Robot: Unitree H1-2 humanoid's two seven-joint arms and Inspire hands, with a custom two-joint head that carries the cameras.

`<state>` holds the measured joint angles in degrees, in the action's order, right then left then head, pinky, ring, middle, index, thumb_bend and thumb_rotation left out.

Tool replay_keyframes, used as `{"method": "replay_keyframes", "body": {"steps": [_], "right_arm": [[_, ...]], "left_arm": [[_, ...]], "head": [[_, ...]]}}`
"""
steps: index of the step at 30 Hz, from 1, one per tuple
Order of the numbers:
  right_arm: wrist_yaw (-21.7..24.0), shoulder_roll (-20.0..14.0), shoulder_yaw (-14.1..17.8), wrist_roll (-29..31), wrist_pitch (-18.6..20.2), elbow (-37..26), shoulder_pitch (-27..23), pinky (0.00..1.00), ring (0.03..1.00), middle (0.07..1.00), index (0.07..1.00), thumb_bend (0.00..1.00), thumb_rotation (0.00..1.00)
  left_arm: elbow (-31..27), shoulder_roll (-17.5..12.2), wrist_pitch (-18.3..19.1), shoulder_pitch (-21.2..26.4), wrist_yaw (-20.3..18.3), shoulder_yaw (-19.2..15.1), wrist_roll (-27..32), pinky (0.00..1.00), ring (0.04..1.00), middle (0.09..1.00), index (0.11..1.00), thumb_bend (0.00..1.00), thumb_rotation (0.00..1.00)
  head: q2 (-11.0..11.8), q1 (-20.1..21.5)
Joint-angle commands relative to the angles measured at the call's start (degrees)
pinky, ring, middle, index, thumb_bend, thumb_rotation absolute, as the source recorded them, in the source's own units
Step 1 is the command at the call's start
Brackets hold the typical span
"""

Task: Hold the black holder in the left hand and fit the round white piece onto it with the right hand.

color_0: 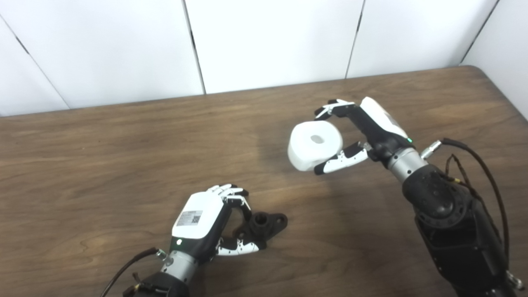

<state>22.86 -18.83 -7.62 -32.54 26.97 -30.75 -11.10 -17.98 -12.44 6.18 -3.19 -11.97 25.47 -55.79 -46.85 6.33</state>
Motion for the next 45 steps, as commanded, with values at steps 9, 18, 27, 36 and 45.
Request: {"method": "replay_keyframes", "body": {"steps": [9,18,27,36,45], "right_arm": [[3.9,1.94,-2.1,0.37,-0.18,-6.89,-1.24,0.92,0.929,0.788,0.483,0.52,0.14],[7.49,3.76,-3.72,-1.07,-0.2,-9.77,0.04,0.96,0.928,0.78,0.482,0.52,0.14],[8.54,3.97,-4.75,-0.59,-0.32,-10.68,1.04,0.99,0.933,0.781,0.482,0.52,0.14],[9.78,4.58,-5.11,-0.53,-0.31,-11.06,2.63,1.0,0.943,0.785,0.482,0.52,0.14],[9.41,4.92,-6.73,-1.24,-0.55,-10.24,3.89,0.97,0.941,0.79,0.483,0.52,0.14]], "left_arm": [[2.65,0.35,1.75,-1.22,-4.0,1.74,-1.62,0.86,0.863,0.802,0.487,0.52,0.06],[2.61,0.53,2.08,-1.0,-4.14,1.98,-1.86,0.86,0.862,0.801,0.487,0.52,0.06],[2.63,0.68,2.18,-0.81,-3.86,2.22,-1.97,0.85,0.859,0.799,0.487,0.52,0.06],[2.08,0.87,3.04,-0.6,-4.83,2.4,-2.27,0.86,0.864,0.805,0.487,0.52,0.06],[2.1,0.8,3.16,-0.5,-4.7,2.6,-2.25,0.85,0.864,0.803,0.488,0.52,0.06]], "head": [[-0.33,-0.28],[-0.35,-0.41],[-0.77,-0.58],[-1.11,-0.96],[-1.11,-0.96]]}}
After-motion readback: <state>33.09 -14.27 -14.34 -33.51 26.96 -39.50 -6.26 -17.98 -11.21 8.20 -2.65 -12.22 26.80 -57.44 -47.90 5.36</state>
